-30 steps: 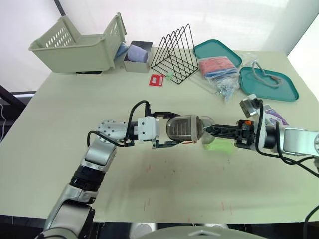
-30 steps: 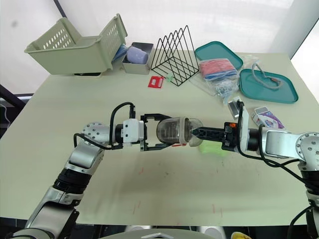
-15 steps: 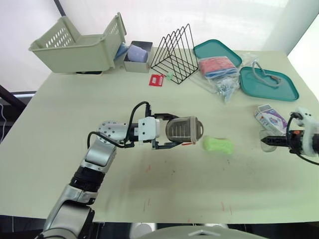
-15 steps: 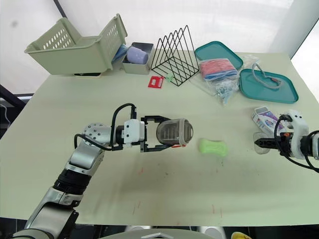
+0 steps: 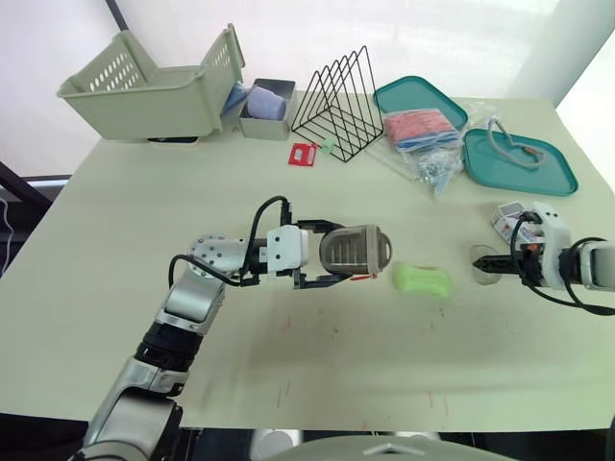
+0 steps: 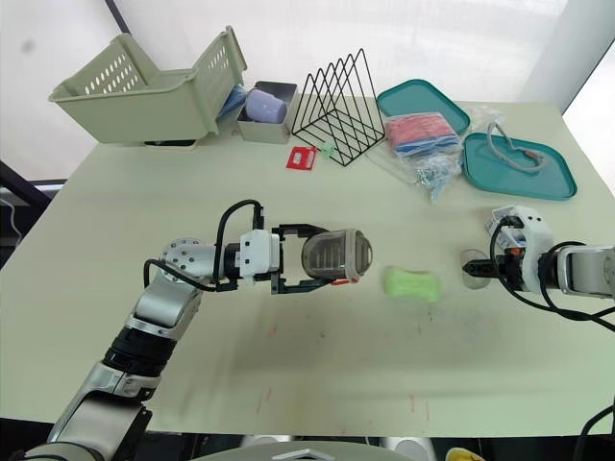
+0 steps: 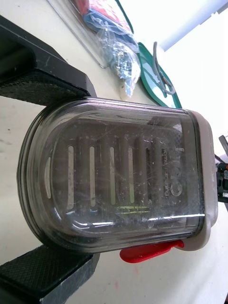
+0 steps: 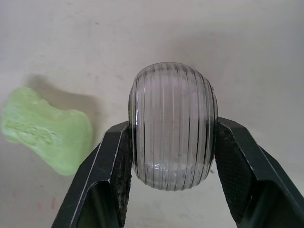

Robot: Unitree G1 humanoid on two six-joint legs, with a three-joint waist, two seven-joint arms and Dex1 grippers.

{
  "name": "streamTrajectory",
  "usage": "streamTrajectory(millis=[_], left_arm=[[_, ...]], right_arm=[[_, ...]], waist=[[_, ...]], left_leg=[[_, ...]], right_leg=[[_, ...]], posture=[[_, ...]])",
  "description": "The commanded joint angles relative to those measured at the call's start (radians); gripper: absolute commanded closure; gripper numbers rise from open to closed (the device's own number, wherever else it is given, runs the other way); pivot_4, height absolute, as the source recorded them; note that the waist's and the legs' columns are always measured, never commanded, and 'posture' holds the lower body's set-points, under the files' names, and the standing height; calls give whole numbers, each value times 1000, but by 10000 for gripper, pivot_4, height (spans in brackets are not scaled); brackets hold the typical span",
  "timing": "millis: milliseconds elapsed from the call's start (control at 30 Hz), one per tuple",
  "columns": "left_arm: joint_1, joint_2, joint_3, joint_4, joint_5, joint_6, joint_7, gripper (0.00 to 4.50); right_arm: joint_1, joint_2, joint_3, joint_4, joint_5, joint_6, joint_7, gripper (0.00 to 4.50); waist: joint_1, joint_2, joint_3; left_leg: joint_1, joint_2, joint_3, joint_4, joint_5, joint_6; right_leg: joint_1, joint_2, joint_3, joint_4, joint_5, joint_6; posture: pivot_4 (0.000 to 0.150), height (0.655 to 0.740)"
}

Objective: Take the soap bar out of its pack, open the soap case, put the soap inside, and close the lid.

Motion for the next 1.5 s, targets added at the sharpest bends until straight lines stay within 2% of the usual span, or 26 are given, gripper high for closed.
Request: streamTrajectory(millis=[33, 433, 500, 600, 633, 700, 733, 833, 933, 1033, 1133, 1267, 1500], left_arm=[[-1, -2, 8, -36, -13, -5, 11, 10511], [-3, 1, 10, -33, -14, -4, 14, 10511], [-2, 1, 10, -35, -15, -2, 15, 10511], [-5, 0, 9, -36, -17, 1, 14, 10511], [-6, 0, 9, -38, -18, 3, 14, 10511], [-6, 0, 9, -41, -20, 6, 13, 10511], [-6, 0, 9, -43, -21, 8, 13, 10511], [-11, 0, 9, -43, -22, 14, 12, 10511], [-15, 3, 11, -50, -25, 24, 11, 10511], [-18, 8, 14, -52, -27, 36, 7, 10511], [-19, 16, 13, -44, -30, 57, -3, 10511], [-32, 33, 4, -30, -31, 91, -26, 10511], [-89, 46, -13, -8, -27, 158, -61, 10511]], right_arm=[[-29, 11, -43, 4, -38, 19, -9, 24800], [-76, 41, -30, 58, -155, -10, 48, 24800], [-77, 48, -37, 58, -158, 1, 55, 17466], [-79, 53, -40, 55, -167, 3, 59, 13138], [-78, 55, -44, 53, -169, 4, 58, 9604], [-75, 57, -55, 47, -167, 14, 63, 8121], [-73, 58, -60, 44, -170, 13, 63, 4773], [-70, 51, -61, 35, -183, -7, 73, 935], [-58, 28, -68, 7, -198, -51, 95, 935], [8, -31, -67, -79, -265, -248, 175, 935], [134, -36, -152, -188, -296, -539, 361, 935], [342, 38, -278, -297, -278, -817, 572, 935], [582, 158, -299, -337, -341, -1176, 786, 935]], waist=[[0, 0, 0], [-1, 0, 0], [-2, 0, 0], [-2, 0, 0], [-3, 0, 0], [-2, 0, 0], [-2, 0, 0], [-2, 0, 0], [-3, 0, 0], [-2, 0, 0], [2, 0, 0], [-2, 1, 0], [-1, 1, 0]], left_leg=[[0, 0, 0, 0, 0, 0], [0, 0, 0, 0, 0, 0], [0, 0, 0, 0, 0, 0], [0, 0, 0, 0, 0, 0], [0, 0, 0, 0, 0, 0], [0, 0, 0, 0, 0, 0], [0, 0, 0, 0, 0, 0], [0, 0, 0, 0, 0, 0], [0, 0, 0, 0, 0, 0], [0, 0, 0, 0, 0, 0], [-1, 0, 0, 0, 0, 0], [0, 0, -1, -1, 0, 0], [1, 0, -3, 1, 0, 0]], right_leg=[[0, 0, 0, 0, 0, 0], [0, 0, 0, 0, 0, 0], [0, 0, 0, 0, 0, 0], [0, 0, 0, 0, 0, 0], [0, 0, 0, 0, 0, 0], [0, 0, 0, 0, 0, 0], [0, 0, 0, 0, 0, 0], [0, 0, 0, 0, 0, 0], [0, 0, 0, 0, 0, 0], [0, 0, 0, 0, 0, 0], [0, 0, 0, 0, 0, 0], [0, 0, -1, 0, 0, 0], [2, 1, -3, 0, 0, 0]], posture=[[1500, 7400], [1500, 7400], [1500, 7400], [1500, 7400], [1500, 7400], [1500, 7400], [1500, 7400], [1500, 7400], [1500, 7400], [1500, 7400], [1500, 7400], [1500, 7400], [1500, 7400]])
